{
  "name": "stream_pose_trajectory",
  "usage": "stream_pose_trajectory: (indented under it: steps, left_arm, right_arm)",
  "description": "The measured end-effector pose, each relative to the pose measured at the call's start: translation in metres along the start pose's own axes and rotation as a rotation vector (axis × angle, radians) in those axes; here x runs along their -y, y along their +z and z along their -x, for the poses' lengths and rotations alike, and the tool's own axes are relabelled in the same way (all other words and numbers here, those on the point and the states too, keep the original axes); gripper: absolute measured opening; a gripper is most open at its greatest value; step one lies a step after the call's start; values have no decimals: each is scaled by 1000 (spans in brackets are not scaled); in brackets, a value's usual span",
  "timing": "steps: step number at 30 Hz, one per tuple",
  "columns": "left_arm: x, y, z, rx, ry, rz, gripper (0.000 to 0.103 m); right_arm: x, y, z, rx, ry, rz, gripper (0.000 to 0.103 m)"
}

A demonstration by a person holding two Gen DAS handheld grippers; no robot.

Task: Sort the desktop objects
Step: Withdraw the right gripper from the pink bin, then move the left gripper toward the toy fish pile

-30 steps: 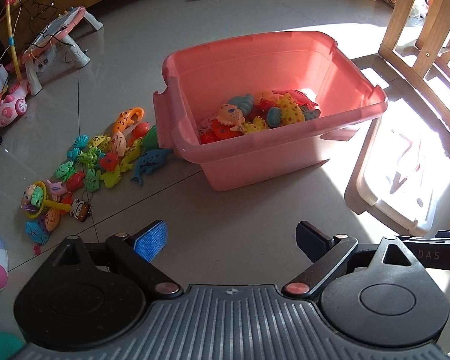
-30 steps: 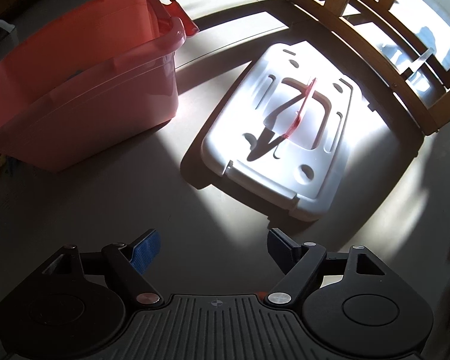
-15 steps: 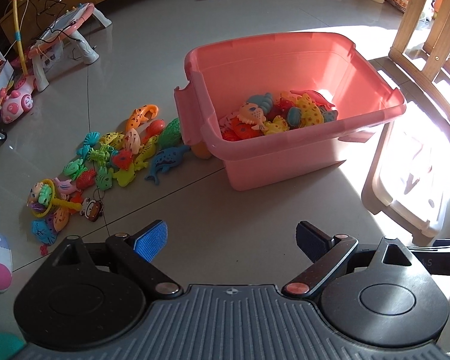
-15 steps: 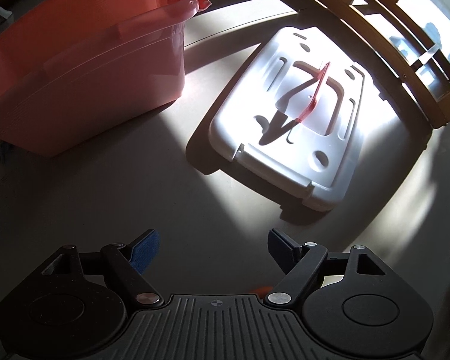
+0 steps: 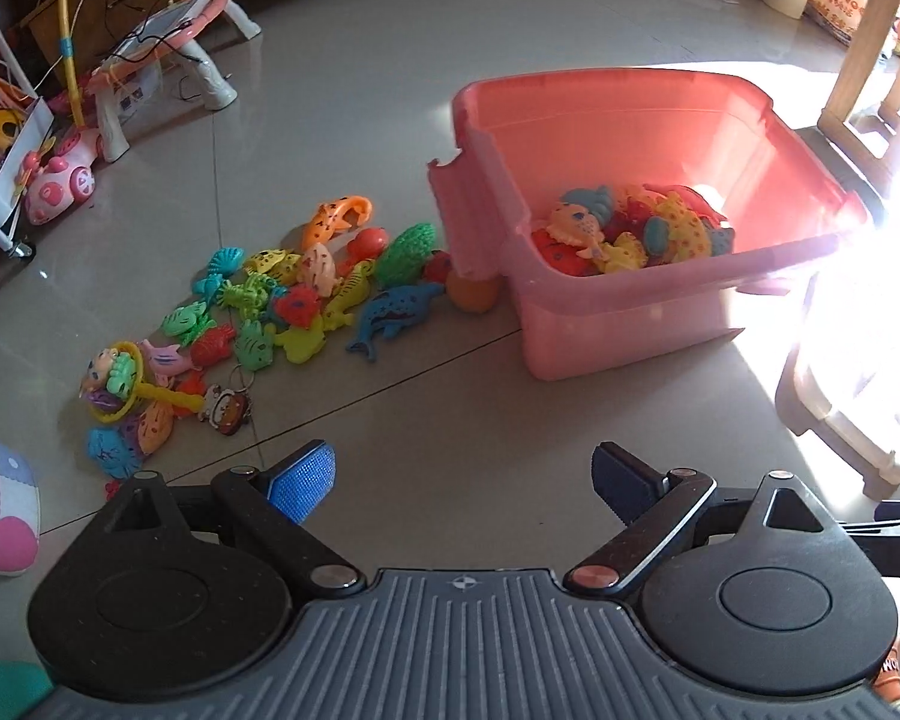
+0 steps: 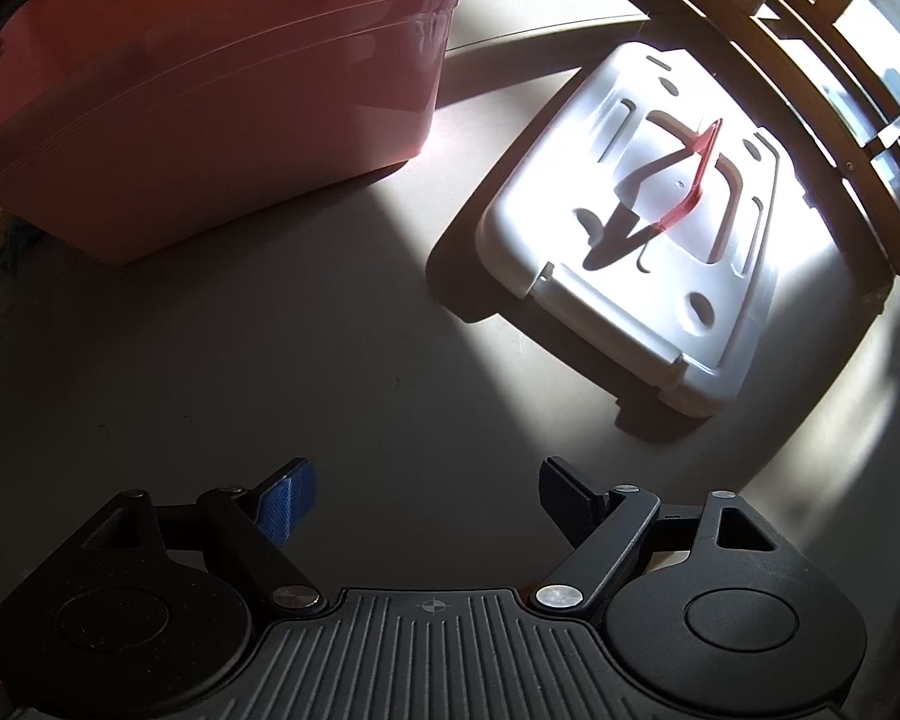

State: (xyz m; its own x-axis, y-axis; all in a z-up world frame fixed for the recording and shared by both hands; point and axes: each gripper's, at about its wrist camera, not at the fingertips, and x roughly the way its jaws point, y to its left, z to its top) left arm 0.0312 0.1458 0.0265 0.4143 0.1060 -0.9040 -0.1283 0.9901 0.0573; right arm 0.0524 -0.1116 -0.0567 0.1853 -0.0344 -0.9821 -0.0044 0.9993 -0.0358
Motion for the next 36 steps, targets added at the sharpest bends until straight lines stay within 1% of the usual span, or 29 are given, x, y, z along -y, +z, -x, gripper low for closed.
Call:
stream_pose_trajectory:
  steps: [2,5,8,11,15,17,20,25,32,36]
  left_arm:
    - [-17,-1,-1,3,4,54,95]
    - [-41,-6,-4,9,-10,122,95]
    - [-60,-12,-12,-2,15,167,95]
    - [-73,-16,-20,-11,34,199,95]
    - [-80,-11,-32,-10,28,196,95]
    - [-81,-4,-37,-13,39,174,95]
    - [-84,8,-48,-14,54,137,95]
    - [-93,23,-69,-30,78,131,95]
    - [-111,42,-98,-22,67,178,95]
    - [-123,56,-113,16,84,227,95]
  right_arm:
    - [-3,-2,-5,-10,-4,1,80]
    - [-9,-5,-12,-31,-1,12,80]
    - [-17,-10,-19,-48,1,35,80]
    - [-24,-11,-20,-42,8,48,80]
    - [-31,-13,-21,-37,1,80,80]
    - [-31,-13,-23,-39,-2,86,80]
    - [-30,-12,-26,-44,0,72,80]
    - [-32,-9,-33,-41,2,51,80]
    - [-43,-4,-39,-5,9,37,80]
    - [-51,2,-43,2,29,30,80]
